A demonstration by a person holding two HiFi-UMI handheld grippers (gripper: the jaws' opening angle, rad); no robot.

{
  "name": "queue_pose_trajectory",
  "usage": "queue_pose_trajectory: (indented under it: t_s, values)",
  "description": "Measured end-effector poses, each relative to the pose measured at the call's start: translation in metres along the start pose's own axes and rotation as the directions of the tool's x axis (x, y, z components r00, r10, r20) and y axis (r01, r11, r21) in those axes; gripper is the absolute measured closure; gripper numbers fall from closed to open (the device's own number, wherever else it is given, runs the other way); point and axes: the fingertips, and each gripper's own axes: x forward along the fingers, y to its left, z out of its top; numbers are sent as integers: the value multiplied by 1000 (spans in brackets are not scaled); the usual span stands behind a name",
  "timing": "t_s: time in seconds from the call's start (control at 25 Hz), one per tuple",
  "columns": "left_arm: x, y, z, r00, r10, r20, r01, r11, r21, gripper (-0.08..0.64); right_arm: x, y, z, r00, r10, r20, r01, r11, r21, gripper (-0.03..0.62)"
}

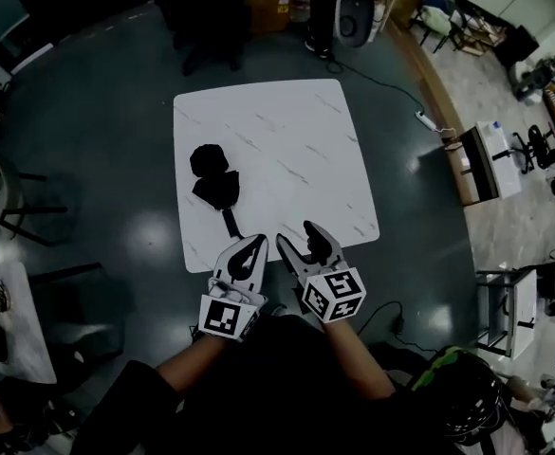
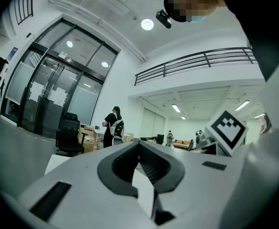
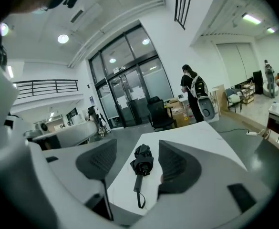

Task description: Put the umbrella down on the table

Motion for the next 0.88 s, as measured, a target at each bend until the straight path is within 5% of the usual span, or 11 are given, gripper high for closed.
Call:
queue_pose_trajectory:
  t_s: [0.28,0.6,0.88]
  values:
    - [-56,-96,-4,1000,-1,-18,1,1000,17,554,-120,33,-11,992,32,124,-24,998,-66,539]
    - [-120,-124,-5,992,107,-63,-103,992,68,552,-169,94,-53,994,83,71,-73,989,-131,554]
    - [-158,-107,6,990,134,-52,-129,987,96,554,-180,128,-43,987,3,159,29,980,-198,554]
